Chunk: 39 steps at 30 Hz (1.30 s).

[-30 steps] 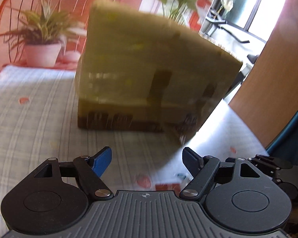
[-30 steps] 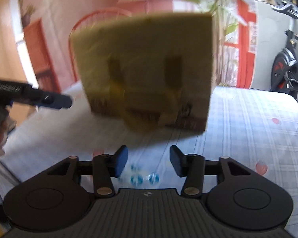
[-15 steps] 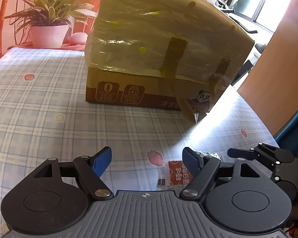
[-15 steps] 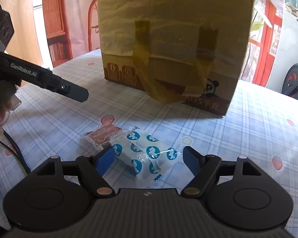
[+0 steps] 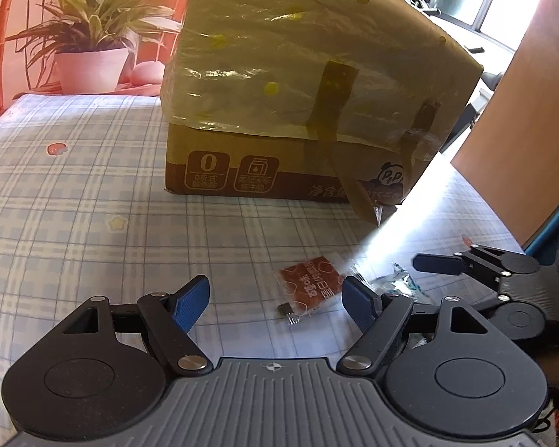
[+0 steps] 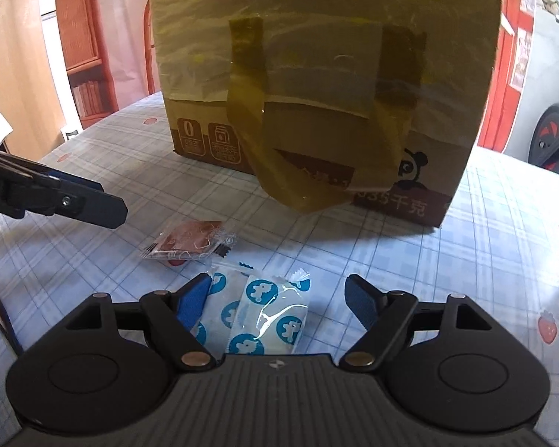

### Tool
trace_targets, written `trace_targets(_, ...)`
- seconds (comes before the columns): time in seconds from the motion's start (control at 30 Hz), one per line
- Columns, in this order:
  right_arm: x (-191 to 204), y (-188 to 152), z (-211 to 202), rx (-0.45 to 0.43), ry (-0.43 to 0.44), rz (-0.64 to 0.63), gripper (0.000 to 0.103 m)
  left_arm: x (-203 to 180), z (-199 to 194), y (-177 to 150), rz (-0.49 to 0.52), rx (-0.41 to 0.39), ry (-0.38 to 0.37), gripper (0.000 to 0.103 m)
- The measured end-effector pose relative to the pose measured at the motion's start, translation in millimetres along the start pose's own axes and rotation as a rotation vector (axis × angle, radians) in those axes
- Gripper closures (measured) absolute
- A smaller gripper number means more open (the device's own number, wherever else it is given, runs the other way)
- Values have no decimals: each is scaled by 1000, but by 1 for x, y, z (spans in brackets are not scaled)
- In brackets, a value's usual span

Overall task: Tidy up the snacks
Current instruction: 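Grasp the red sauce sachet with the left tool while the right tool grasps the blue-printed packet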

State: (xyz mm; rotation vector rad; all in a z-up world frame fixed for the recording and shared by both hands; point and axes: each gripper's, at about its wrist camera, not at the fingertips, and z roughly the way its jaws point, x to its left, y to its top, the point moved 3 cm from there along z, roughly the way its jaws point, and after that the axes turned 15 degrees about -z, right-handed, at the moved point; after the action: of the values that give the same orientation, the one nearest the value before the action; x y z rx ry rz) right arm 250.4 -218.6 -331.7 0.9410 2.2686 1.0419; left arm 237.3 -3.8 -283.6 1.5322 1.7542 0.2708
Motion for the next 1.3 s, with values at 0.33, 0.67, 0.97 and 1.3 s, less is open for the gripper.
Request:
trace_targets(0.33,-1,-21,-16,-10,22,82,42,-16,25,8,129,42,-50,23)
trace_targets(0.67,-26,-33,-23,-21,-83,178,46,-38,55,-1,285,99,-81,23)
trace_targets(0.97,-26,-34,-24,-30,-84,178,46,-41,68,2,321,135,-130,22)
trace_targets(1.3,-25,-34,-24,-32,-85,182,46,-43,47,-29,384,107,-45,31)
